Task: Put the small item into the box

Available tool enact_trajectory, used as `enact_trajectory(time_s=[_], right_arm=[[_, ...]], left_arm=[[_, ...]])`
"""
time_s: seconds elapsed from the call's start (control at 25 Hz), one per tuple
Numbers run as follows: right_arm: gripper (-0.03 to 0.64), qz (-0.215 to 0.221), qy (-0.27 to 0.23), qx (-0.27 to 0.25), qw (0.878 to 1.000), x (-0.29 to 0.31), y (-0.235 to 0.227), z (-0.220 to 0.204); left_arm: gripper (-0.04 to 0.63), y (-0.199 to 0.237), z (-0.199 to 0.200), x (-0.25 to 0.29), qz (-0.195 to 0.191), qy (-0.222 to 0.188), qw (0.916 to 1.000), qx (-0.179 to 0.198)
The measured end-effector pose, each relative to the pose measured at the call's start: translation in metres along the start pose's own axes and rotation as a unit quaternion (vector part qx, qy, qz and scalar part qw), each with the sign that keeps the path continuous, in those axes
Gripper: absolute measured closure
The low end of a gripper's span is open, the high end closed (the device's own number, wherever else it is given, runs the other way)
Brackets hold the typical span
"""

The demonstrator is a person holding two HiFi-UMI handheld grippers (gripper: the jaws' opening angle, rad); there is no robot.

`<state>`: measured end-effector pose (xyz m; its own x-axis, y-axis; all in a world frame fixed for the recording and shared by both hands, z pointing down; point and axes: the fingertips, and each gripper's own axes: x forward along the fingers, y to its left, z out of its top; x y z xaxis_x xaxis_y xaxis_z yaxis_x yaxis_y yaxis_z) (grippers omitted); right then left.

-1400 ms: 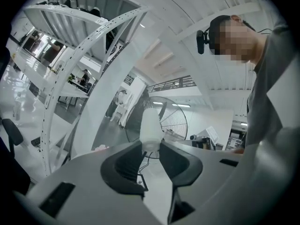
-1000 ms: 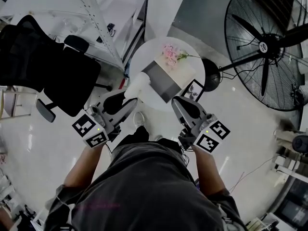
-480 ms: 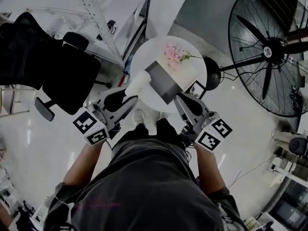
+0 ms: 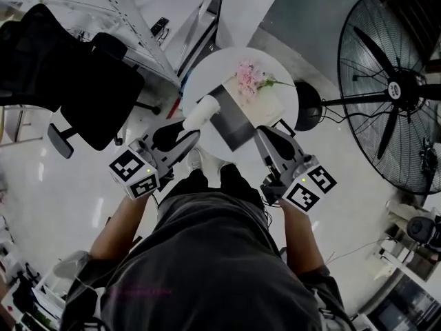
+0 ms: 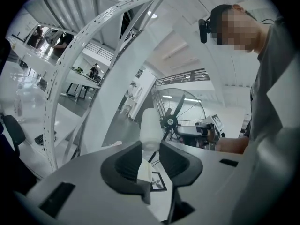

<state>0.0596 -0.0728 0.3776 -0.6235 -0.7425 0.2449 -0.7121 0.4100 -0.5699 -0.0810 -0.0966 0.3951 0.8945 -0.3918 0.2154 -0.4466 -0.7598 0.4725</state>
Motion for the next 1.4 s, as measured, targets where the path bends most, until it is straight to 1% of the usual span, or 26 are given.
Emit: enact_trajectory(time_s=[0.2, 0.32, 0.48, 0.6, 0.72, 1.04, 1.24, 1.4], right_arm=[[0.594, 0.015, 0.026, 0.004, 1.000, 0.003, -0.035, 0.008], [0.594, 0.024, 0.041, 0.007, 0.999, 0.007, -0.055, 0.010], [0.594, 0.035, 0.065, 0.010, 0.997, 0.011, -0.079, 0.008], [0.594, 0.041, 0.080, 0.012, 0.996, 0.013, -0.093, 0.007], [0.594, 0.044, 0.094, 0.015, 0.994, 0.012, -0.107, 0.003], [0.594, 0.048, 0.121, 0.025, 0.991, 0.009, -0.132, -0.009], [0.594, 0.046, 0.132, 0.034, 0.990, 0.004, -0.146, -0.018], [0.594, 0.039, 0.137, 0.043, 0.989, -0.004, -0.158, -0.023]], left_arm=[[0.471, 0.010, -0.014, 0.027, 0.032, 0.008, 0.9994, -0.009], [0.471, 0.017, -0.025, 0.043, 0.050, 0.016, 0.9986, -0.008], [0.471, 0.031, -0.045, 0.060, 0.081, 0.030, 0.9961, -0.017], [0.471, 0.040, -0.061, 0.069, 0.103, 0.048, 0.9933, -0.018], [0.471, 0.051, -0.082, 0.078, 0.119, 0.078, 0.9898, -0.010], [0.471, 0.087, -0.151, 0.101, 0.141, 0.167, 0.9757, -0.007], [0.471, 0.100, -0.183, 0.111, 0.139, 0.220, 0.9655, 0.006], [0.471, 0.107, -0.203, 0.117, 0.142, 0.263, 0.9537, 0.031]])
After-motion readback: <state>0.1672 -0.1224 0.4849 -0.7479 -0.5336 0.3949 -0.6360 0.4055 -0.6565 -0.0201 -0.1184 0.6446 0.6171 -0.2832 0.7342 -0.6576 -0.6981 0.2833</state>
